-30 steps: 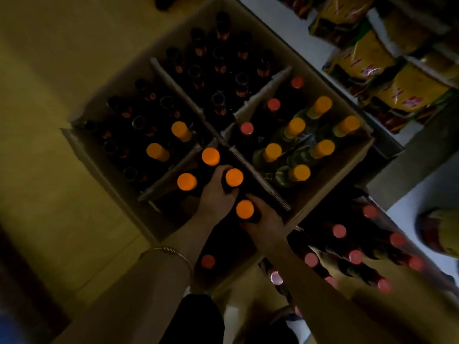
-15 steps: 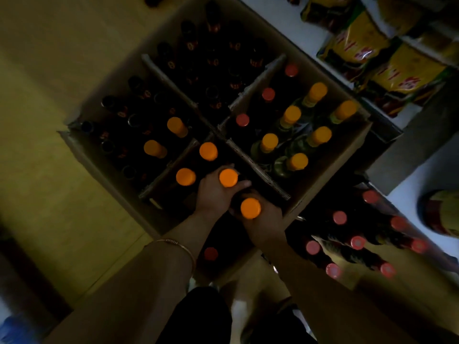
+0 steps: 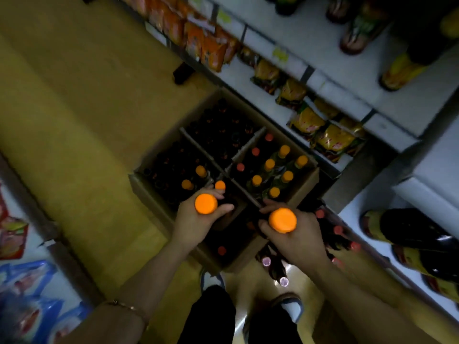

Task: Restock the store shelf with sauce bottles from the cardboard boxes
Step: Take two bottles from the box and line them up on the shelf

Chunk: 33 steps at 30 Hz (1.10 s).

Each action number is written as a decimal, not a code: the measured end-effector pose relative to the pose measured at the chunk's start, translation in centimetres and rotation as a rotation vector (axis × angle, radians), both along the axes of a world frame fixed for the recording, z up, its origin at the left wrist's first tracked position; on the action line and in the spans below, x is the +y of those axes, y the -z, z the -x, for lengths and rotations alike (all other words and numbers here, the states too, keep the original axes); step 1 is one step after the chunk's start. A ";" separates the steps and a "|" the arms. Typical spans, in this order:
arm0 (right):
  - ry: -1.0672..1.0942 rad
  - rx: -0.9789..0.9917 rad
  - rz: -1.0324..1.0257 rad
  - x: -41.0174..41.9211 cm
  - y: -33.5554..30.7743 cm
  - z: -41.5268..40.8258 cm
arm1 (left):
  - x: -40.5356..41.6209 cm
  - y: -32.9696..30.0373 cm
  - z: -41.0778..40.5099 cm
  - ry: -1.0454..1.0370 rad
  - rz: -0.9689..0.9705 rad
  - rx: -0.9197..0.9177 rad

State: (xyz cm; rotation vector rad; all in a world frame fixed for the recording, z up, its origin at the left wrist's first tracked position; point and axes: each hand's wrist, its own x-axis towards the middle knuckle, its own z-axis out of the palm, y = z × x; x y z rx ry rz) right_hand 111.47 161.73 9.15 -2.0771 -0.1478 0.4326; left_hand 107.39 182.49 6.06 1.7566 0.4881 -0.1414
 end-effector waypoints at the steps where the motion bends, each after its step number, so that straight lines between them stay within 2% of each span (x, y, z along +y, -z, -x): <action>1: -0.004 -0.022 -0.035 -0.4 -2.4 -0.5 | 0.0 -2.9 -0.4 0.009 0.014 -0.031; 4: 0.014 -0.016 -0.158 -1.7 -9.9 -2.1 | -0.6 -12.1 -2.5 0.012 0.040 -0.121; 7: 0.046 -0.023 -0.261 -3.4 -17.6 -3.1 | -2.2 -20.9 -4.4 -0.033 -0.071 -0.257; 9: 0.055 -0.075 -0.270 -4.1 -23.1 -3.1 | -3.6 -26.0 -4.8 -0.032 -0.120 -0.344; 13: 0.082 -0.198 -0.256 -5.4 -32.0 -2.8 | -6.3 -34.8 -4.8 -0.047 -0.071 -0.455; 18: 0.124 -0.340 -0.300 -7.2 -40.9 -2.4 | -9.3 -42.8 -4.9 0.055 -0.069 -0.599; 22: 0.209 -0.447 -0.224 -9.2 -47.5 -1.2 | -11.2 -48.3 -4.9 0.200 -0.031 -0.701; 27: 0.412 -0.551 -0.190 -12.4 -54.5 2.0 | -13.7 -54.1 -4.8 0.441 0.037 -0.765; 33: 0.660 -0.679 -0.183 -16.9 -59.9 8.9 | -19.4 -59.7 -3.0 0.697 0.191 -0.860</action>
